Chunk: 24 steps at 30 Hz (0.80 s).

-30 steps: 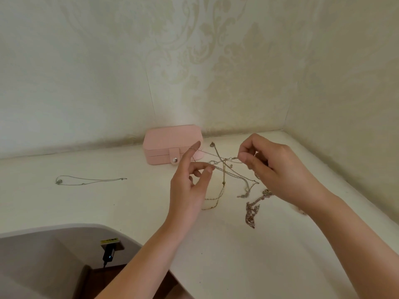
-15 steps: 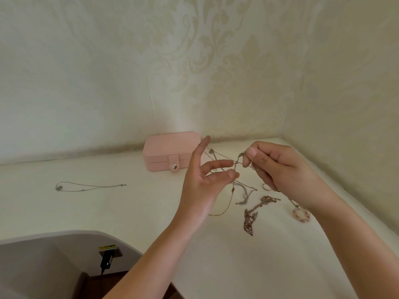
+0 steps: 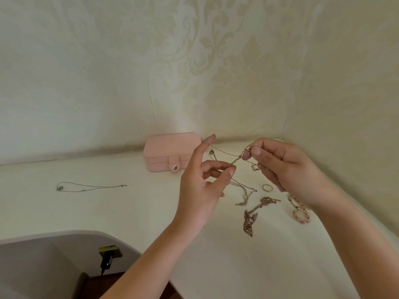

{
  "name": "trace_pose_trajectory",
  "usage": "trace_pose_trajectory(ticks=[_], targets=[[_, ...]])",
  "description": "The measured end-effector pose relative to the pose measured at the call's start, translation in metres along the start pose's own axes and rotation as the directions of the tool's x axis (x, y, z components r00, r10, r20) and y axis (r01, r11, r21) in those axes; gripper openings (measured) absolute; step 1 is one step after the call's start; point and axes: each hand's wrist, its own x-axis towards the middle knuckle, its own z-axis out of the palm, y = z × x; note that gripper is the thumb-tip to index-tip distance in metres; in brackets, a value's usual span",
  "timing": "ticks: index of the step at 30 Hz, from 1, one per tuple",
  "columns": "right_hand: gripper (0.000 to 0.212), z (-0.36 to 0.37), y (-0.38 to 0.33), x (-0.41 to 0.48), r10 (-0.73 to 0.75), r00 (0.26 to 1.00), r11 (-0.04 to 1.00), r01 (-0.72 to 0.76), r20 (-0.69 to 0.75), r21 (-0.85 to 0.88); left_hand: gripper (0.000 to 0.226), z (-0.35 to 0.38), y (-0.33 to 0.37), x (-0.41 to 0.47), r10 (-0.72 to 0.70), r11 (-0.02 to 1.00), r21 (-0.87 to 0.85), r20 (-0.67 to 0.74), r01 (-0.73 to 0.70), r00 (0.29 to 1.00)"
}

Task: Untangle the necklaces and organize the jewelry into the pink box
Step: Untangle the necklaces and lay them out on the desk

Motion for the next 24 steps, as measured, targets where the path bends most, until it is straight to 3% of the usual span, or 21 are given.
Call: trace_pose_trajectory(ticks=[8,14,18,24], targets=[[0.027,0.0,-0.001,-0.001,0.031,0.999,0.999,-0.031,0.024,0.006,0.046,0.0,0.004,-0.004,-0.014,0.996,0.086,0.015,0.013,1.0],[0.034,-0.004,0.001,0.0,0.141,0.99,0.99,-0.141,0.013,0.008,0.019,0.001,0.003,-0.01,-0.031,0.993,0.12,0.053,0.025,0.998],[0.035,-0.006,0.003,0.002,0.209,0.976,0.977,-0.212,0.067,0.036,0.007,0.002,-0.001,-0.013,-0.084,0.992,0.098,0.032,0.081,0.996],[0.033,-0.01,0.009,0.003,0.259,0.955,0.965,-0.26,0.141,-0.012,0.013,0.001,-0.007,-0.012,-0.278,0.959,-0.05,0.01,0.278,0.961]])
